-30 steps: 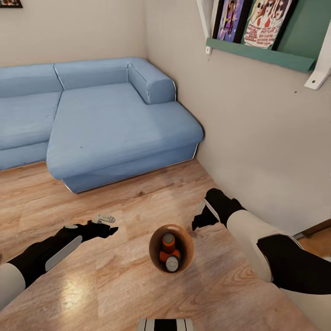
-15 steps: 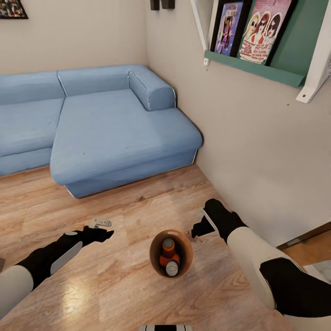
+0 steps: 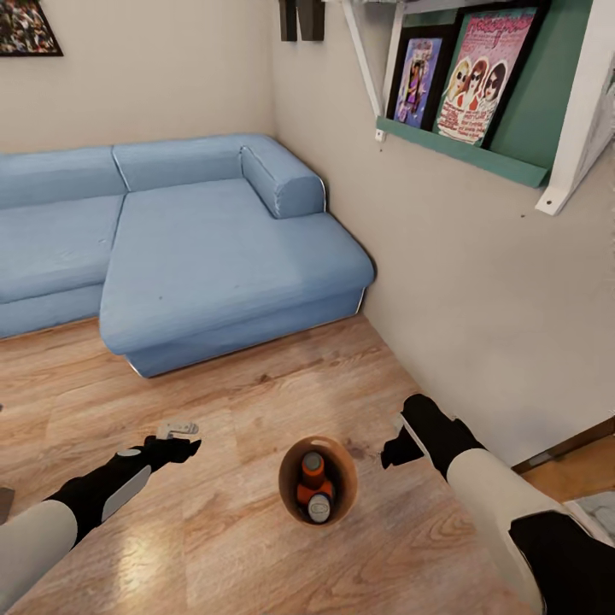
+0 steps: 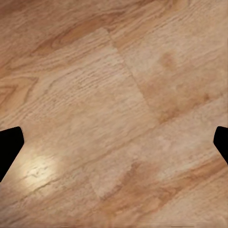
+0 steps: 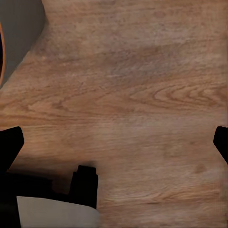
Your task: Put the three can of soda from the living room inside the tash can in the kitchen.
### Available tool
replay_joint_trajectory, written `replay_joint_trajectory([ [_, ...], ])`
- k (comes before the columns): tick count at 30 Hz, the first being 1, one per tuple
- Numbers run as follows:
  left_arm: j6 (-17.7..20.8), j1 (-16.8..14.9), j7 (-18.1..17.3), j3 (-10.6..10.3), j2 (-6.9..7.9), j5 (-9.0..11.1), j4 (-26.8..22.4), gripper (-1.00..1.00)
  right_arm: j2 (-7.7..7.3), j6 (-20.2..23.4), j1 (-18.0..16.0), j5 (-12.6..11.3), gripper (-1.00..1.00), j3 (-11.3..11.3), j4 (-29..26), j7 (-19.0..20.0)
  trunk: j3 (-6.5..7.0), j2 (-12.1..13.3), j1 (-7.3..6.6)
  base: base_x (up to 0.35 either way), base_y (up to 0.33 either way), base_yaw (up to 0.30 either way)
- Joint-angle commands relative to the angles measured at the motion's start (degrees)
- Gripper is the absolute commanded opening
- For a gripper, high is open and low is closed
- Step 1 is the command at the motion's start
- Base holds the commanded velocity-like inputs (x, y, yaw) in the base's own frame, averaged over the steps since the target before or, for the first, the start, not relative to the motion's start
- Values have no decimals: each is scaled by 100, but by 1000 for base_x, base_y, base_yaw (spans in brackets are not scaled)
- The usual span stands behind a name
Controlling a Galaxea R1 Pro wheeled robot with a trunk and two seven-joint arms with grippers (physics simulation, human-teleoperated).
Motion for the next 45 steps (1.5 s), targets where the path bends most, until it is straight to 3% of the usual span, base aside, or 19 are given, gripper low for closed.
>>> replay_joint_trajectory([
  [1, -20, 0, -1, -4, -20, -2, 53, 100, -20, 1, 33, -7, 100, 1, -1, 0, 28, 42, -23, 0, 0, 0],
  [5, -120, 0, -3, -22, -75, -8, 193, 100, -94, -176, 232, 12, 100, 4, 2, 0, 134, 202, -110, 0, 0, 0],
  [9, -209, 0, 0, -34, -174, -10, 372, 100, -154, -315, 498, 247, 100, 1, 8, -6, 241, 362, -198, 0, 0, 0],
  [14, -483, 0, 0, -53, -542, -12, 1104, 100, -249, -813, 823, 550, 100, -10, 67, -5, 374, 563, -308, 0, 0, 0],
  [18, -584, 0, -2, -83, -647, -16, 1343, 100, -331, -978, 925, 568, 100, -14, 83, -7, 481, 723, -396, 0, 0, 0],
  [21, -656, 31, -3, -199, -828, -27, 1618, 100, -475, -1310, 1149, 567, 100, -35, 116, -2, 561, 844, -462, 0, 0, 0],
  [25, -645, 167, -4, -272, -875, -22, 1755, 100, -523, -1421, 1277, 567, 100, -50, 158, -4, 668, 1004, -550, 0, 0, 0],
  [30, -619, 401, 2, -320, -903, -16, 2001, 100, -677, -1975, 1535, 544, 100, -73, 248, 39, 785, 1205, -659, 0, 0, 0],
  [35, -624, 643, 4, -319, -904, -5, 2117, 100, -721, -2387, 1620, 534, 100, -115, 654, 43, 880, 1405, -769, 0, 0, 0],
  [45, -692, 1176, 5, -297, -892, 13, 2164, 100, -768, -3429, 1651, 544, 100, -652, 1628, -31, 1062, 1806, -989, 0, 0, 0],
])
